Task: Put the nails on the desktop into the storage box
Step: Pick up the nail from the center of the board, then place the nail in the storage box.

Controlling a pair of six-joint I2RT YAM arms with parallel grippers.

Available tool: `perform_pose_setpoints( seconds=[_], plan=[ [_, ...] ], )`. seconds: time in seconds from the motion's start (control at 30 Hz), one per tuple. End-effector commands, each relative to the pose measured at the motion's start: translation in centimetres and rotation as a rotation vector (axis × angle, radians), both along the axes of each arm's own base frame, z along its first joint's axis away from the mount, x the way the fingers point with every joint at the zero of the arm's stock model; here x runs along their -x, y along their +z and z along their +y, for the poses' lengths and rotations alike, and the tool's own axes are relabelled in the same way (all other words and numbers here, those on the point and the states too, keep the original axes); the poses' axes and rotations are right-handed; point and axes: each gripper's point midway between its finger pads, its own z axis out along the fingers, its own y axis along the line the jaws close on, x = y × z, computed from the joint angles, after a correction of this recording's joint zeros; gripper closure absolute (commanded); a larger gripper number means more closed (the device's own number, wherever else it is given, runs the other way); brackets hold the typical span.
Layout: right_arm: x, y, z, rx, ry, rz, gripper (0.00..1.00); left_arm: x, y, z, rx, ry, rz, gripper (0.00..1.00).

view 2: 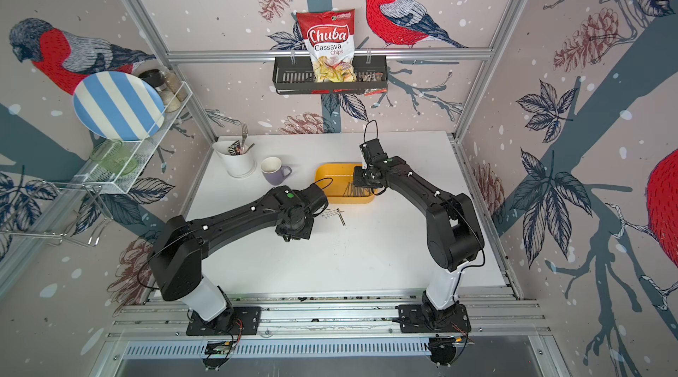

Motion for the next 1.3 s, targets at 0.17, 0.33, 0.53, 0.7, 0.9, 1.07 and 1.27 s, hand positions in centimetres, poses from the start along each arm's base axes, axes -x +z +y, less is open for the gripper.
perform_pose_setpoints(
  seconds=[0.17,0.33,0.53,0.7,0.9,1.07,1.27],
  plan=[
    [0.0,1.1,-1.1,-0.019,-0.024,-0.016,0.61,-3.6,4.8,-1.3,0.031,-0.053,-0.074,1.0],
    [0.8,1.8,-1.8,-0.024,-0.035,-0.023,0.61,-8.0,5.5,-4.3,0.07,-0.093,-0.112,1.0],
    [2.0,2.5,-3.2,-0.02,-0.059,-0.028,0.61,-13.8,5.3,-8.8,0.121,-0.149,-0.137,1.0],
    [2.8,3.0,-4.0,-0.026,-0.085,-0.026,0.61,-16.9,3.8,-11.5,0.181,-0.171,-0.115,1.0],
    [3.4,4.0,-4.6,-0.045,-0.115,-0.056,0.61,-18.1,0.7,-13.3,0.281,-0.152,-0.047,1.0],
    [3.8,3.8,-4.7,-0.039,-0.112,-0.046,0.61,-18.2,-1.1,-15.7,0.381,-0.169,-0.003,1.0],
    [3.9,3.6,-4.6,-0.042,-0.106,-0.038,0.61,-18.0,-3.3,-16.9,0.439,-0.171,0.042,1.0]
  ],
)
